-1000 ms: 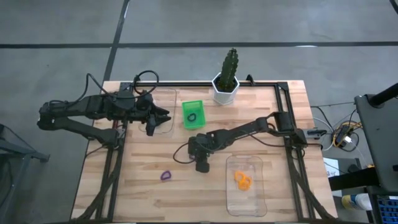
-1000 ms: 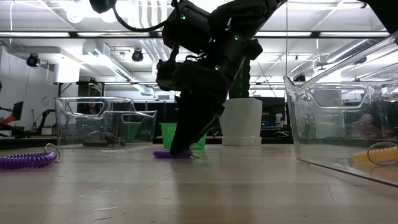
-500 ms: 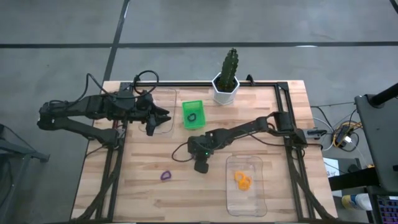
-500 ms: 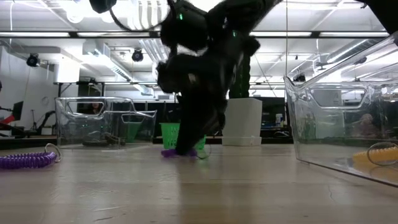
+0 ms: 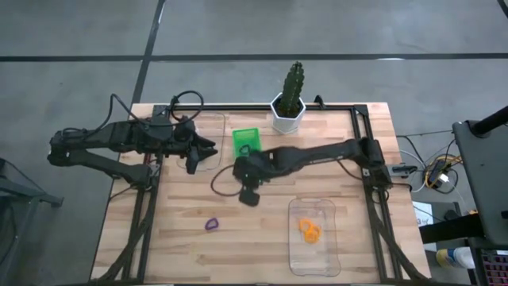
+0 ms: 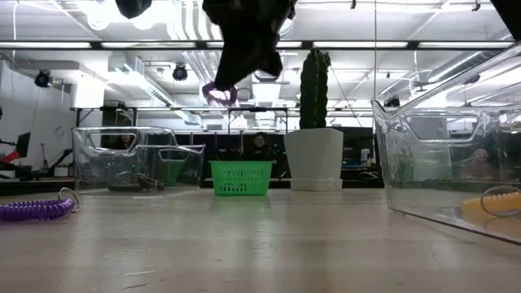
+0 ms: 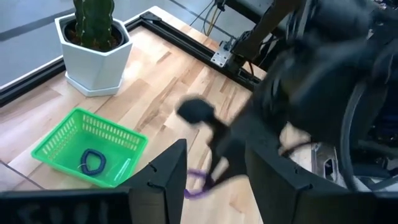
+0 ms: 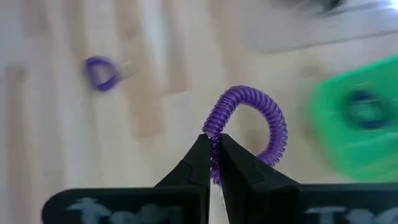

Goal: Sort spring keychains
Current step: Put the top violet spring keychain into the green bin, then put the violet spring keychain into the green bin

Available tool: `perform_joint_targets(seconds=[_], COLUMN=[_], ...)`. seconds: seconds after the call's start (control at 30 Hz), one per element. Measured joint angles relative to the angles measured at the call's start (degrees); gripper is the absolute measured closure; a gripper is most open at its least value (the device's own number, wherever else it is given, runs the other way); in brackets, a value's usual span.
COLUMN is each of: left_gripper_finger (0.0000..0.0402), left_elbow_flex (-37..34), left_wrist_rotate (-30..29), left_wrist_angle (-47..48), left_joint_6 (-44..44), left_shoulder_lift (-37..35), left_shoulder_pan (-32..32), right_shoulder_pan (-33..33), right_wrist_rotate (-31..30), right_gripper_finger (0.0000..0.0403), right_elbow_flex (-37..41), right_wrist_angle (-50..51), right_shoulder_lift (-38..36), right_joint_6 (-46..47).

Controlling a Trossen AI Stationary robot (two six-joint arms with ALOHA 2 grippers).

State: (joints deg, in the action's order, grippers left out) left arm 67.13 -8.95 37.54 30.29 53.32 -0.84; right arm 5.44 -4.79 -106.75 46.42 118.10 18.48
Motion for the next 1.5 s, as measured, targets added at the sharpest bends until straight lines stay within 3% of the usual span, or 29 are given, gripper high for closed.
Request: perform_joint_targets(seconds=[0.13,0.33,0.53,0.97,1.07,1.33,1.5], left_gripper_finger=[0.0245,0.0245,0.0245,0.0245,0.0245,0.0245,0.0245], left_elbow_flex=[0.0,0.0,0.0,0.0,0.0,0.0,-0.2], left_wrist_rotate=[0.0,0.1,0.1,0.2,0.5,2.3,7.6], left_wrist_angle=[1.0,1.0,1.2,2.4,2.4,2.4,2.3], left_joint_6=[0.0,0.2,0.9,1.5,1.5,2.3,2.2], left_shoulder_lift=[0.0,0.0,0.0,0.0,0.0,0.7,2.0], left_shoulder_pan=[0.0,0.0,0.0,0.0,0.0,0.0,-0.3], right_shoulder_pan=[-2.9,-9.9,-15.9,-19.8,-19.9,-19.6,-18.2], right_wrist_rotate=[-4.6,-5.4,-0.8,6.5,6.6,7.1,9.8], right_gripper_finger=[0.039,0.039,0.039,0.0388,0.0361,0.0229,0.0192], right_elbow_flex=[-4.3,-4.3,1.6,14.2,14.8,13.4,9.6], right_wrist_angle=[3.6,3.1,0.3,-16.4,-17.4,-18.7,-18.1], right_shoulder_lift=[0.0,0.0,0.1,0.2,0.2,0.2,-0.6], right_joint_6=[-2.0,-2.1,0.2,3.2,3.5,4.7,6.7])
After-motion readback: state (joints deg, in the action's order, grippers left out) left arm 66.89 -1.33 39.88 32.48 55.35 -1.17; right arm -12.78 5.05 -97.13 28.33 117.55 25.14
